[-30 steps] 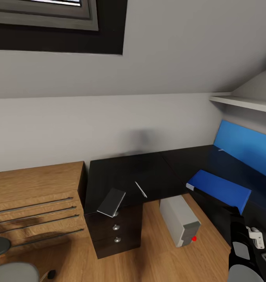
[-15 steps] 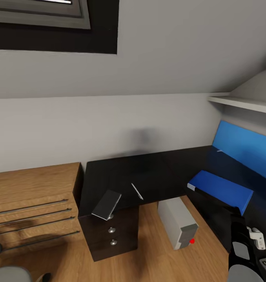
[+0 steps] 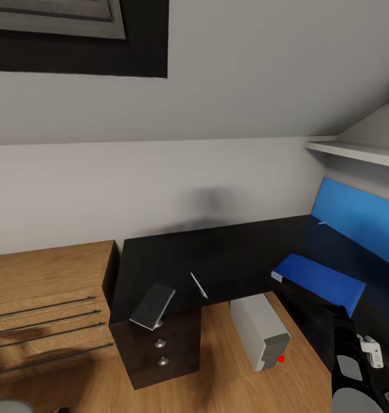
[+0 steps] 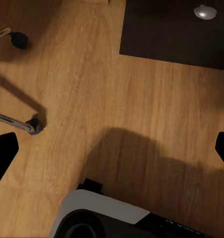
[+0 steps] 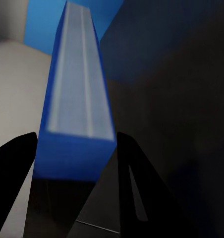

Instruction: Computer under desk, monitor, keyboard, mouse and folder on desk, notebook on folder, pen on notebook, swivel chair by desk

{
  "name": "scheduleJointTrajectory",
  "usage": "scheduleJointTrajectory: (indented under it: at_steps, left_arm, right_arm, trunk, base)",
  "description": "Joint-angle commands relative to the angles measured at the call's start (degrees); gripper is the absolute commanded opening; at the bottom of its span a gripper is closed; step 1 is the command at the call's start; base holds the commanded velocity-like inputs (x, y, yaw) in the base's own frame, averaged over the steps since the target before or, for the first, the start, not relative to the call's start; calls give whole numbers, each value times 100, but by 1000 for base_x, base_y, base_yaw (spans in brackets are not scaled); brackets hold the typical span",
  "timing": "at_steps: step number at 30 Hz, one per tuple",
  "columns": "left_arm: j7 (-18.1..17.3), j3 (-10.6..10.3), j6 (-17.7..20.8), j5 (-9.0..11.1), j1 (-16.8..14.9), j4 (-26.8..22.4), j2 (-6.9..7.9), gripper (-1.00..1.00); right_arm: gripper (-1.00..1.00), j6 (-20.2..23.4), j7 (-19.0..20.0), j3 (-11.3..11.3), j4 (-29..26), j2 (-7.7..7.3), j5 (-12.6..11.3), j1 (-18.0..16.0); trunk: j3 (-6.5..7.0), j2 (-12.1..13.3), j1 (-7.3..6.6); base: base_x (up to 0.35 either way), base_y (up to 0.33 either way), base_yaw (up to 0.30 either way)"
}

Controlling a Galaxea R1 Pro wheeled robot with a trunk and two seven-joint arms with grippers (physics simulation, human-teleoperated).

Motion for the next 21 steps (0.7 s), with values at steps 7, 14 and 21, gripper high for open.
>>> scheduleJointTrajectory:
  at_steps: [7,14,21]
  left_arm:
    - [21,-22,-13,45,-3,-2,2,100]
    - [16,-22,-13,45,-3,-1,2,100]
    - [18,-22,-13,45,-3,-3,2,100]
  right_arm:
    - [-100,-113,-70,-24,21,14,-47,-9]
    - [-100,-549,-72,-24,226,21,-47,-7]
    - [-100,-578,-69,-18,245,20,-47,-7]
  trunk:
    - [-8,-6,3]
    - [-19,-6,3]
    - [-46,-6,3]
  base:
    - [40,-17,0]
    - [2,-1,-32]
    - [0,0,-73]
